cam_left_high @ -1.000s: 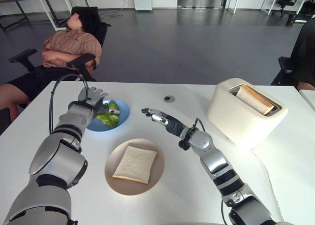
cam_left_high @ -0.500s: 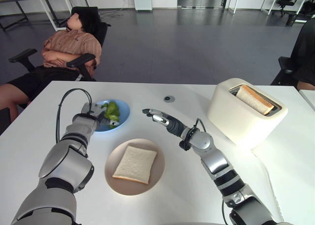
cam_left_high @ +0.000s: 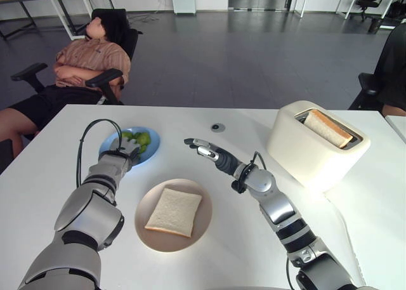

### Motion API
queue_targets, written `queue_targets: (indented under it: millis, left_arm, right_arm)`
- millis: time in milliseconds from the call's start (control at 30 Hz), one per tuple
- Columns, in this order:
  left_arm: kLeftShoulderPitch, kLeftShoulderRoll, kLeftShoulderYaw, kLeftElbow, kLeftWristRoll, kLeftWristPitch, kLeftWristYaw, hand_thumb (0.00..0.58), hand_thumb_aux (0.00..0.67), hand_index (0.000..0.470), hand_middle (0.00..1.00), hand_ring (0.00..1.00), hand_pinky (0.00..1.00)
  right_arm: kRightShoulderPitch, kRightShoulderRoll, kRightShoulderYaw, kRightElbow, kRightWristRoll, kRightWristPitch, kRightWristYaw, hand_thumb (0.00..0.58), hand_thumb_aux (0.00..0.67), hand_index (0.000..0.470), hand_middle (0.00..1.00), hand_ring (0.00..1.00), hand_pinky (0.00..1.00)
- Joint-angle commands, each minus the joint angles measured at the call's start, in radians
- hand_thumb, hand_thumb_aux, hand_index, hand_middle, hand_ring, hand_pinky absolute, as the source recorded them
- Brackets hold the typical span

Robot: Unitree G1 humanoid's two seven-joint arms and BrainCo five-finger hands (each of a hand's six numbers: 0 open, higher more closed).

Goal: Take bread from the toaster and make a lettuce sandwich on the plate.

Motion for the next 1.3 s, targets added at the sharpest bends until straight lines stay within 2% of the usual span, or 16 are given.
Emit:
queue_targets:
  millis: [33,233,400,500,633,867,1000,1300]
  left_arm:
    - [-0.032,0.032,0.004,-0.018,-0.004,-0.021,0.020,0.580,0.670,0.470,0.00,0.00,0.00]
    - [-0.099,0.101,-0.004,-0.115,0.015,-0.084,0.048,0.580,0.670,0.470,0.00,0.00,0.00]
    - [-0.062,0.187,0.030,-0.318,-0.016,-0.146,-0.064,0.580,0.670,0.470,0.00,0.00,0.00]
    - [0.035,0.277,0.088,-0.557,-0.053,-0.144,-0.179,0.580,0.670,0.470,0.00,0.00,0.00]
    - [0.246,0.385,0.222,-0.963,-0.203,-0.114,-0.403,0.580,0.670,0.470,0.00,0.00,0.00]
    - [0.508,0.482,0.418,-1.484,-0.420,-0.014,-0.737,0.580,0.670,0.470,0.00,0.00,0.00]
    - [0.585,0.488,0.493,-1.638,-0.477,0.035,-0.837,0.580,0.670,0.470,0.00,0.00,0.00]
    - [0.733,0.482,0.562,-1.800,-0.604,0.072,-1.015,0.580,0.670,0.470,0.00,0.00,0.00]
  right_arm:
    - [-0.001,-0.005,-0.006,0.004,-0.007,-0.005,-0.001,0.000,0.000,0.000,0.00,0.00,0.00]
    - [-0.005,-0.009,-0.006,0.011,-0.011,-0.011,-0.002,0.000,0.000,0.000,0.00,0.00,0.00]
    - [-0.009,-0.014,-0.009,0.017,-0.012,-0.016,-0.002,0.000,0.000,0.000,0.00,0.00,0.00]
    - [-0.019,-0.020,-0.021,0.020,-0.010,-0.017,-0.006,0.000,0.000,0.000,0.00,0.00,0.00]
    - [-0.043,-0.033,-0.054,0.021,-0.002,-0.015,-0.015,0.000,0.000,0.000,0.00,0.00,0.00]
    - [-0.054,-0.045,-0.084,0.024,-0.003,-0.016,-0.018,0.000,0.000,0.000,0.00,0.00,0.00]
    - [-0.056,-0.045,-0.086,0.028,-0.007,-0.018,-0.023,0.000,0.000,0.000,0.00,0.00,0.00]
    - [-0.057,-0.047,-0.082,0.036,-0.008,-0.021,-0.023,0.000,0.000,0.000,0.00,0.00,0.00]
